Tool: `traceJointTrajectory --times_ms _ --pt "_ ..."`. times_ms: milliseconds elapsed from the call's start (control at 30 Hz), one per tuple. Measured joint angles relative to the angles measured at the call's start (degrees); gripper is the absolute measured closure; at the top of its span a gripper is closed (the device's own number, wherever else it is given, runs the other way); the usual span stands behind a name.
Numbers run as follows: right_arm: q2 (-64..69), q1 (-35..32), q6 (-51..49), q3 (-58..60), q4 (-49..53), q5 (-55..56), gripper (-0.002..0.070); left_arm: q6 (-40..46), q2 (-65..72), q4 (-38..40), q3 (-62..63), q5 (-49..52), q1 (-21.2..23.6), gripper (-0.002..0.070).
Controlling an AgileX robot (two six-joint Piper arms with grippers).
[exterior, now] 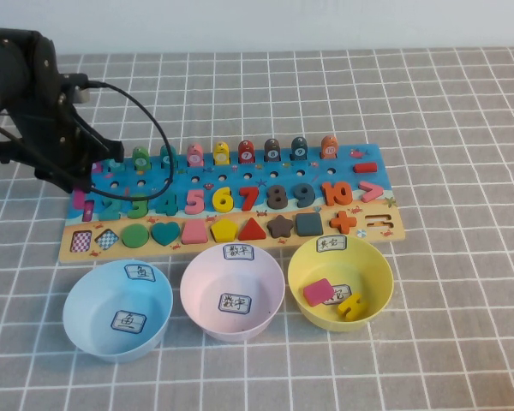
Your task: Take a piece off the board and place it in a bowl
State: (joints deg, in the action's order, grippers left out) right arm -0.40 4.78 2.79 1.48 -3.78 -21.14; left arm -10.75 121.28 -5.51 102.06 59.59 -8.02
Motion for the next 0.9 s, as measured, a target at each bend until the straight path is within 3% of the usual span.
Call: traceJointTrajectory --times_ms 200,433,900 --pt "0.0 0.0 0.0 0.0 0.0 0.0 0.0694 1.3 -2.9 0.0 0.0 4.7 -0.4 0.0548" --pt "0.0 0.0 0.0 0.0 0.0 0.0 0.0694 4.2 -7.8 -0.5 0.0 10.2 -4.8 0.0548" --pt "0.0 0.0 0.0 0.0 0.0 0.0 0.0694 4.9 -21.0 -0.5 -11.5 7.5 -22.1 0.0548"
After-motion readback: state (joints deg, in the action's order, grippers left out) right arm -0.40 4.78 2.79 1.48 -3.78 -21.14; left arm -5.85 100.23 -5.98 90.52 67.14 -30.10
